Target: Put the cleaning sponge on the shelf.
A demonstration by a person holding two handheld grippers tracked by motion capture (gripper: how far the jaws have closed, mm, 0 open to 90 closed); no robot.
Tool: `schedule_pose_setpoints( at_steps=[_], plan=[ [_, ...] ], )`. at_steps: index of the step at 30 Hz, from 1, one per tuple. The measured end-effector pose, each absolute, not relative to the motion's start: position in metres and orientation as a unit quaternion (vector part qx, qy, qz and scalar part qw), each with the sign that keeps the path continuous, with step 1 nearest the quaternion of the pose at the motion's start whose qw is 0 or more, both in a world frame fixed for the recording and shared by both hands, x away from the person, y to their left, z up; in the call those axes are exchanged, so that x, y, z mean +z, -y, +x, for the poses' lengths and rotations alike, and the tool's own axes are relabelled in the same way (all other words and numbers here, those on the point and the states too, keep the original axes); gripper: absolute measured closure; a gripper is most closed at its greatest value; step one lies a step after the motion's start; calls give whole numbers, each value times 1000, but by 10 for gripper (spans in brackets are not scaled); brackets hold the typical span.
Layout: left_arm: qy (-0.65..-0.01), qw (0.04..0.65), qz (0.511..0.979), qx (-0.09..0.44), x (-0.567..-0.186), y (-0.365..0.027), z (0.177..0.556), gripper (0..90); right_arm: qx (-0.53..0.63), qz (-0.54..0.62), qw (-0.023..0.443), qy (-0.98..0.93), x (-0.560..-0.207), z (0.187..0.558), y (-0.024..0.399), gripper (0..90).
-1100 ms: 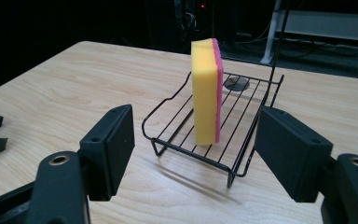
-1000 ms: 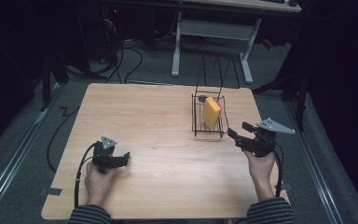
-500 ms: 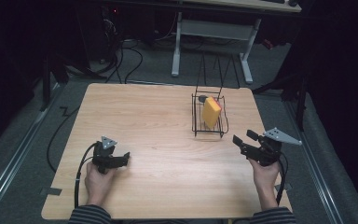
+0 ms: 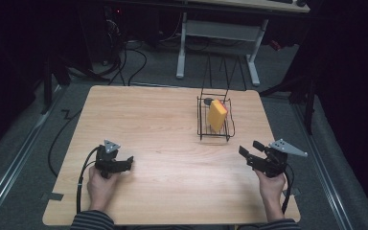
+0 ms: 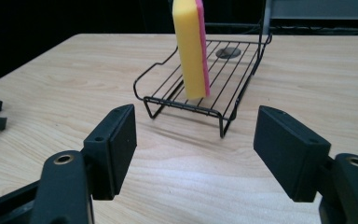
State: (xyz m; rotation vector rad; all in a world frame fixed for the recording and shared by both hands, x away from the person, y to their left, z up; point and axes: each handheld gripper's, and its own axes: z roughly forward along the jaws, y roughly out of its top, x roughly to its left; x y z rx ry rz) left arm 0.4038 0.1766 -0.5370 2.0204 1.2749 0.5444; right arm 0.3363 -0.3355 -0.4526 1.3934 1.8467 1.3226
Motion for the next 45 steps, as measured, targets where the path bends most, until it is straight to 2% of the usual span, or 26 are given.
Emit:
schedule_pose_setpoints(
  at_steps=[22,45],
  plan=[
    [-489,339,776,209,-537,-177,404,173,427,526,231,-699,-498,341,327,305],
    [-489,339,776,209,-537,-177,404,173,311,543,239,-743,-531,352,314,293]
  ],
)
